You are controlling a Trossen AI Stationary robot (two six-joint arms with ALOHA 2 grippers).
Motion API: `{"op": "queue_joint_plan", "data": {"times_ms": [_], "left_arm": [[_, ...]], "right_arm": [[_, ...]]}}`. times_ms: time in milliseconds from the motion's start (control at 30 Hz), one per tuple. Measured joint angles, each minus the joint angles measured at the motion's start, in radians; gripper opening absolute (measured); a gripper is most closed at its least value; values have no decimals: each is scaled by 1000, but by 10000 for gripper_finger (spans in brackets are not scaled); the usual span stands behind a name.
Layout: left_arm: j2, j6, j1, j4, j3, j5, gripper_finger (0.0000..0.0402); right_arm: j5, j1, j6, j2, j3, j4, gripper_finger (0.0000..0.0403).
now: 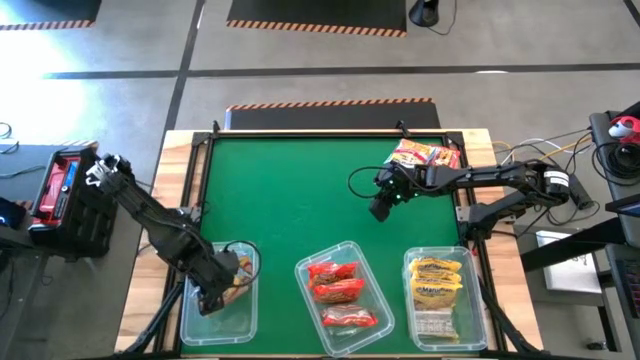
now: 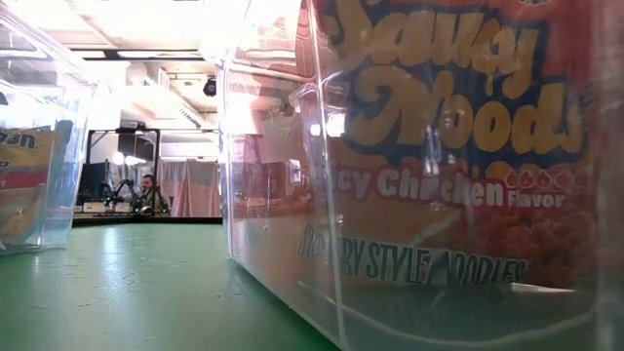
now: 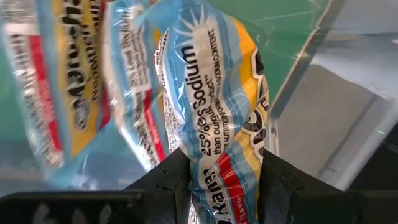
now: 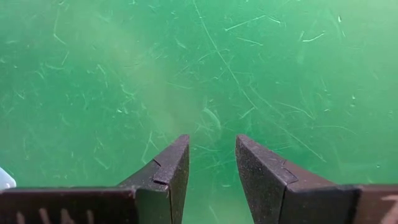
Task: Sort Maruchan noodles
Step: Put the blue noodle pack into the left transparent bin
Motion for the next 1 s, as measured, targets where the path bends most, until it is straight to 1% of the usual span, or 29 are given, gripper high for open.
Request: {"op": "queue_joint_plan", "data": {"times_ms": [100, 233, 367, 567, 733, 833, 1000], "left_arm": [[0, -6, 0, 62, -56, 6, 110], [1, -59, 0, 68, -95, 6, 115], [1, -99, 0, 66, -111, 7, 141], [1, -91, 2, 51, -104, 6, 187], [1, -116, 23, -11, -83, 4, 208], [0, -117, 49, -22, -59, -31, 212], [-1, -90, 108, -57, 18, -139, 212]], "right_arm": [[0, 0, 0, 0, 0, 0, 121], [0, 0, -1, 0, 0, 0, 121], [0, 0, -1, 0, 0, 0, 121], [0, -1, -10, 0, 0, 0, 121], [5, -16, -22, 0, 0, -1, 121], [5, -47, -23, 0, 0, -4, 121], [5, -128, -24, 0, 0, -40, 121]]}}
